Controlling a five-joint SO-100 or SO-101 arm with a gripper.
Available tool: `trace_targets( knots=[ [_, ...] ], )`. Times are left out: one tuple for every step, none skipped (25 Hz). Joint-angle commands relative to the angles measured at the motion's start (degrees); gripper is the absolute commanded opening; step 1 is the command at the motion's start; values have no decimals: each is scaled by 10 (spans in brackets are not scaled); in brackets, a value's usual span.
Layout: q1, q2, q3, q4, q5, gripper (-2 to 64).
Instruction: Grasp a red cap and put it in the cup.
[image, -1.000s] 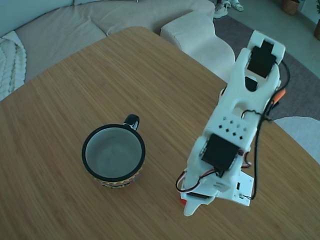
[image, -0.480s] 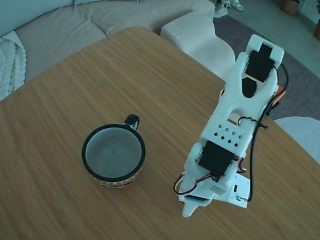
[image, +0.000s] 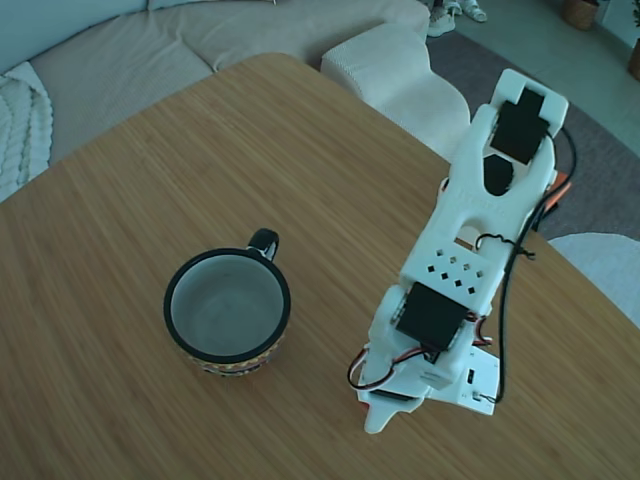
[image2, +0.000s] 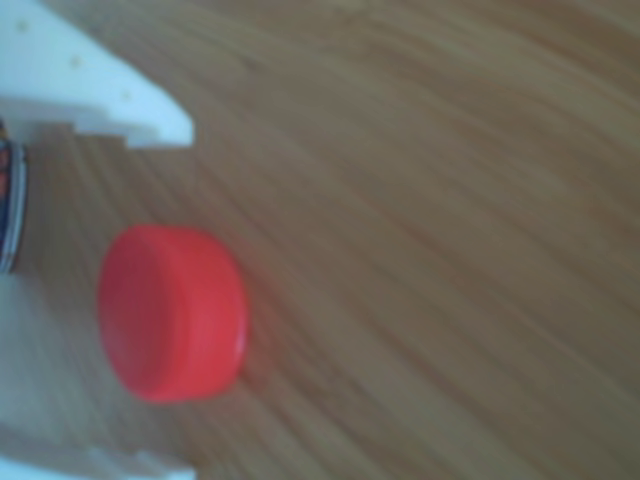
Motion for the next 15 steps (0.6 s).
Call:
trace_targets(
  knots=[
    [4, 10, 4, -9, -2, 397],
    [5, 10, 11, -16, -2, 397],
    [5, 10, 12, -18, -2, 397],
    [5, 11, 12, -18, -2, 397],
    [5, 11, 12, -18, -2, 395],
    [5, 11, 12, -18, -2, 383],
    [5, 11, 11, -18, -2, 356],
    [5, 11, 9, -18, -2, 321],
    [5, 11, 8, -18, -2, 286],
    [5, 11, 6, -18, -2, 254],
    [5, 11, 4, -18, 0, 228],
    [5, 11, 4, -18, 1, 206],
    [5, 11, 4, -18, 1, 189],
    [5, 13, 4, -19, 2, 177],
    [5, 15, 4, -19, 3, 166]
  ],
)
